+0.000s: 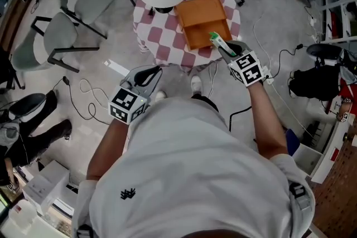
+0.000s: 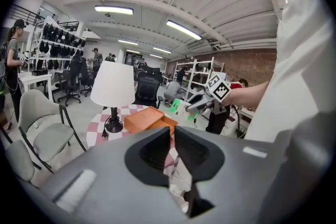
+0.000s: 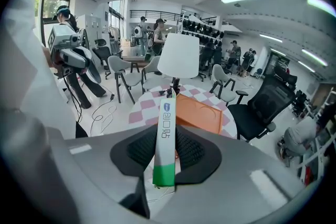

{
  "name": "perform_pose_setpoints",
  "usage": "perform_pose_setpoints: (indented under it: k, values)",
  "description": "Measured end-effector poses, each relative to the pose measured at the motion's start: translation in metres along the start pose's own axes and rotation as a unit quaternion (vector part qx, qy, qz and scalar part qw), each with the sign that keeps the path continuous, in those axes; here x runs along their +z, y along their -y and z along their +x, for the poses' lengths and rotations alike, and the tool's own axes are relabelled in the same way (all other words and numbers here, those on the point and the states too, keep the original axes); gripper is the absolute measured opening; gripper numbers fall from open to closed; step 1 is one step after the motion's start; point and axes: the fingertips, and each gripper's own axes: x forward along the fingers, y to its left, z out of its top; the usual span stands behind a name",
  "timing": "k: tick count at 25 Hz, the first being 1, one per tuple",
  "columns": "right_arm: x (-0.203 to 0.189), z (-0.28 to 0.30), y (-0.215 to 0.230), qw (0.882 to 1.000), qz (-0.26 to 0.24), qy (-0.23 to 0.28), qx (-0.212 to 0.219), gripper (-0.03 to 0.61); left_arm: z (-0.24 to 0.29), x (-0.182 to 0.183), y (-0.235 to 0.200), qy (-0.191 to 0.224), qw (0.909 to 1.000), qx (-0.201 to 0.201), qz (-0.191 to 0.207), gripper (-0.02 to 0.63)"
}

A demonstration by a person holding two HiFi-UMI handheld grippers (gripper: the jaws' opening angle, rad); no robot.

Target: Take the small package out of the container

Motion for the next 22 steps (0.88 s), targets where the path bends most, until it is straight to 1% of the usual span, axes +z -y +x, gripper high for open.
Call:
perform_pose_setpoints:
  k: [8,13,22]
  values:
    - [0.0,-0.038,-0.047,0.999,0.041,0.017,-0.023,0.092,-0.015,-0.019,0.002,-0.019,0.9989,-0.036,0.023,0.08]
    - [-0.002,-0.055,-0.074,0.998,0.05,0.019,-0.029,0.092,-0.021,-0.025,0.007,-0.023,0.9979,-0.051,0.033,0.08]
    - [-0.003,-0.069,-0.093,0.997,0.06,0.021,-0.04,0.092,-0.024,-0.032,0.018,-0.027,0.9959,-0.076,0.041,0.08]
